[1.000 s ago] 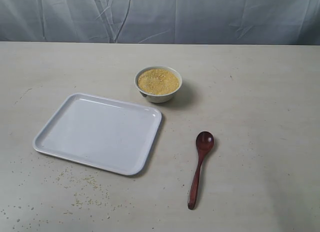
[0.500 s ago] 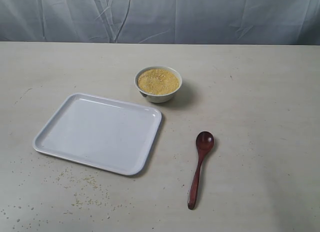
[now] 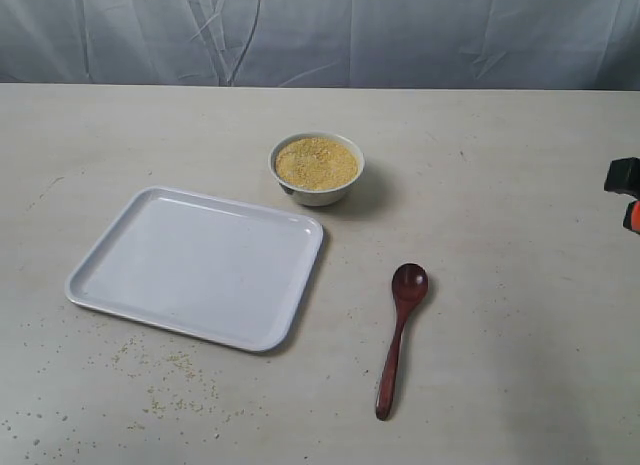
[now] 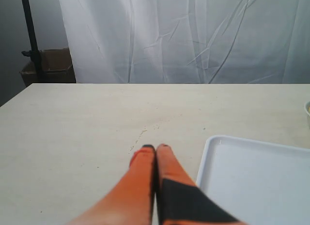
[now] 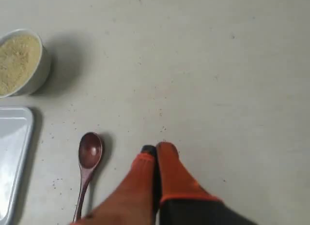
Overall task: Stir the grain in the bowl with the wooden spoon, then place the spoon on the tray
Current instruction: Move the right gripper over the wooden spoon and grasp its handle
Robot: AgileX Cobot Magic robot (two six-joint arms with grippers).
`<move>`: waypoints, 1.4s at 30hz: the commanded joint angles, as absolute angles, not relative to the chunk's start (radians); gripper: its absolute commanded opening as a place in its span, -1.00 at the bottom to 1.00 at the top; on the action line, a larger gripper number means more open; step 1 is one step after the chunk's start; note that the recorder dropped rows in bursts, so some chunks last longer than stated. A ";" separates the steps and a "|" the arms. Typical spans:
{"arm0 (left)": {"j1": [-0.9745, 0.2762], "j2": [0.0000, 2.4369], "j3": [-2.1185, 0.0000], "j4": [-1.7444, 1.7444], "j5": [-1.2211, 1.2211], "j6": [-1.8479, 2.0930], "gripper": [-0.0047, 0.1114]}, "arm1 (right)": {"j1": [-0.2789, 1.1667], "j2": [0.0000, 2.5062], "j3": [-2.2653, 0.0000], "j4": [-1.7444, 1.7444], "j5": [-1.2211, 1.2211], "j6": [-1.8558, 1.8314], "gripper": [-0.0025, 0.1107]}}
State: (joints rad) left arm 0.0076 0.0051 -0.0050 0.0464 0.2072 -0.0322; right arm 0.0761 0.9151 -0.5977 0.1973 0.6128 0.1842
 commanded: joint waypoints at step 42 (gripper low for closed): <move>0.008 0.000 0.000 0.046 0.203 -0.033 -0.91 | 0.930 1.795 -0.854 -0.515 0.588 1.543 -0.22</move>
